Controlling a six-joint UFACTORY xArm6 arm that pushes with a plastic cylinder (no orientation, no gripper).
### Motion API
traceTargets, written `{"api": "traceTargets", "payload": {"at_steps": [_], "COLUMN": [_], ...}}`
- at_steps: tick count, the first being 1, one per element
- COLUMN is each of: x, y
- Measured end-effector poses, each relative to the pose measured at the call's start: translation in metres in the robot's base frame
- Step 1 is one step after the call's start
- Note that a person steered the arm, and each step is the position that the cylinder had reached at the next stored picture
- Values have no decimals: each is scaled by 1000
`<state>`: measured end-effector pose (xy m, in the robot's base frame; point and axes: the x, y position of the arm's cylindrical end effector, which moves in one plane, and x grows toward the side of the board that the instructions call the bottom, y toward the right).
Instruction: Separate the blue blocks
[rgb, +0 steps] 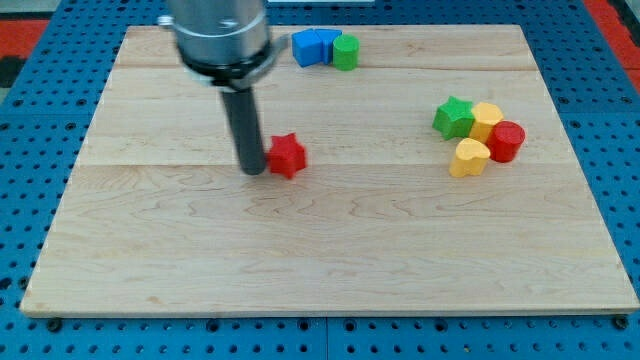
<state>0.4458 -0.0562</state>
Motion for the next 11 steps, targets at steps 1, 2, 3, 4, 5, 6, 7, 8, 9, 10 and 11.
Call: {"api": "traceTargets", "payload": {"at_steps": [1,2,3,4,5,6,7,8,9,10,11], "x": [-5,-4,-14,-26,-26,-21,-64,-126,-163,-218,-243], "y": [56,36,7,64,130,102,69,143,206,183,122]}}
